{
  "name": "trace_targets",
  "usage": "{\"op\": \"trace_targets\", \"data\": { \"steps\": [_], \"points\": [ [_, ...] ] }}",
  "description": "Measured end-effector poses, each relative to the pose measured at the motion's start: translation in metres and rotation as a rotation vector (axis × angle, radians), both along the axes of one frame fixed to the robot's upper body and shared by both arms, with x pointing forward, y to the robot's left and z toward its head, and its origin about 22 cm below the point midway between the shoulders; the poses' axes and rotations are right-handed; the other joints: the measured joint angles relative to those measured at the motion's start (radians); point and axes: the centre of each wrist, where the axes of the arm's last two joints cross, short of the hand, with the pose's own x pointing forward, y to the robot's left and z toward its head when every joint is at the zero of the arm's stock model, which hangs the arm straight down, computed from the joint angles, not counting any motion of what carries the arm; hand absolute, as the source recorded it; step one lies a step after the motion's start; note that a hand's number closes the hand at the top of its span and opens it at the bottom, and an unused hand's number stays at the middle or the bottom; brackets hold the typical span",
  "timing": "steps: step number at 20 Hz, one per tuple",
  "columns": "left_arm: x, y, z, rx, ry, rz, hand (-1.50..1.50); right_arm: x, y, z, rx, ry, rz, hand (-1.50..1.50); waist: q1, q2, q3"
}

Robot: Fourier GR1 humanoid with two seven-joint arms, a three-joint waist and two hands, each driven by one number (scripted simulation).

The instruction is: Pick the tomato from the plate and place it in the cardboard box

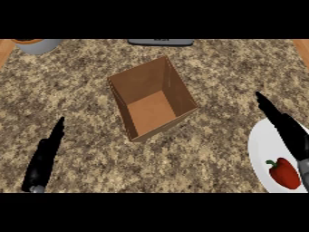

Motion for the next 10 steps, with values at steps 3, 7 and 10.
{"op": "trace_targets", "data": {
  "steps": [3, 7, 10],
  "points": [
    [0.006, 0.015, 0.008, 0.045, -0.044, 0.027, 0.0, -0.002, -0.023, 0.002, 0.072, -0.04, -0.028, -1.5, -0.009, -0.006, 0.018],
    [0.018, 0.047, 0.033, 0.159, -0.138, 0.078, 0.0, -0.009, -0.067, 0.02, 0.102, -0.139, -0.024, -1.5, -0.022, -0.016, 0.027],
    [0.021, 0.058, 0.04, 0.194, -0.165, 0.093, 0.0, -0.027, -0.1, 0.019, -0.154, -0.166, 0.035, -1.5, -0.027, -0.014, 0.031]
  ]
}}
